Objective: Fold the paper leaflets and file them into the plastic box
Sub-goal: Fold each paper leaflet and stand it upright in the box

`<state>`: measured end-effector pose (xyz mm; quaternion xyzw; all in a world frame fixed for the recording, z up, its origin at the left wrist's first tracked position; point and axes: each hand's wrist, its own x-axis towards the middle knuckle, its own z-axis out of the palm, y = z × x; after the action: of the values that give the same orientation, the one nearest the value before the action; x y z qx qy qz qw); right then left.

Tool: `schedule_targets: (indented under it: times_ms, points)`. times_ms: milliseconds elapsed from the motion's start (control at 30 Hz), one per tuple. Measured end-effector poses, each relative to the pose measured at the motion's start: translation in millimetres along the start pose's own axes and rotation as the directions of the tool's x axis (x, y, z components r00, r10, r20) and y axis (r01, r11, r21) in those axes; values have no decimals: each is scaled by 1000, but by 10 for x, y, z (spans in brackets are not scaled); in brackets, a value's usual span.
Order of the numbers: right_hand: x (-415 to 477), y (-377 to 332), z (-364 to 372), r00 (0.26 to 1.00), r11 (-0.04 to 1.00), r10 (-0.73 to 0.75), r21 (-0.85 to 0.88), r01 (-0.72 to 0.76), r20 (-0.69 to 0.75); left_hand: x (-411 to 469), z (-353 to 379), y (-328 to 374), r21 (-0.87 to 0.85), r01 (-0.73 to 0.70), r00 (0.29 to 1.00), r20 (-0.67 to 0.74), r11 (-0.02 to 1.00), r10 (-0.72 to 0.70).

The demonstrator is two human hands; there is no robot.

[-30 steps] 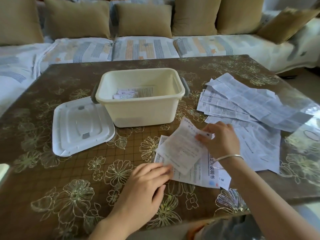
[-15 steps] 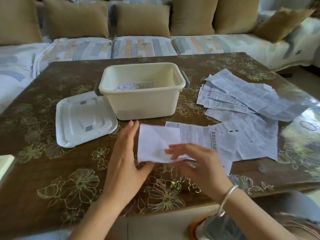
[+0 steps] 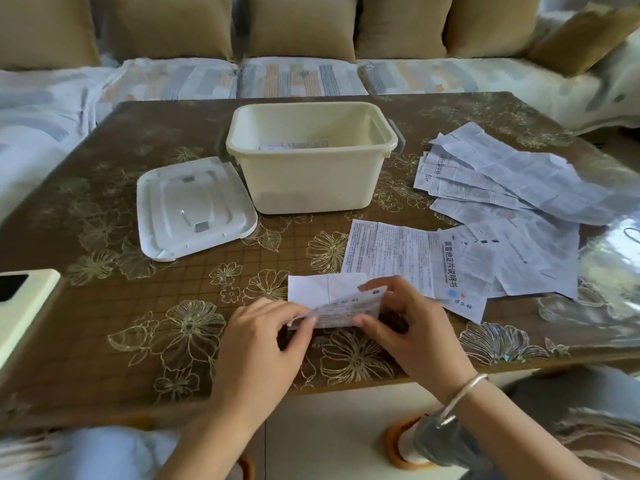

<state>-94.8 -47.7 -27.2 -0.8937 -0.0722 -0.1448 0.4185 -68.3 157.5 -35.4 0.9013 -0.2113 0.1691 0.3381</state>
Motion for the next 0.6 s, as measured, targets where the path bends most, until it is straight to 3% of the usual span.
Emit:
schedule_targets:
  times_ms: [100,267,500,600]
  points:
    - [39,19,57,995,996,94,5,-94,-24,34,57,41,95,84,996,-43,992,-80]
    - [71,53,143,993,991,98,-79,-104,-71,77,170,29,100,173,985,-10,980,-172]
    - [68,121,206,997,982,4,-187,-17,-71,55,198,-18,130,163,986,-63,978,-155]
    - [72,130,208,998,981,-3,-193,-10,-66,59,208,-21,183,85,995,-68,979,-74]
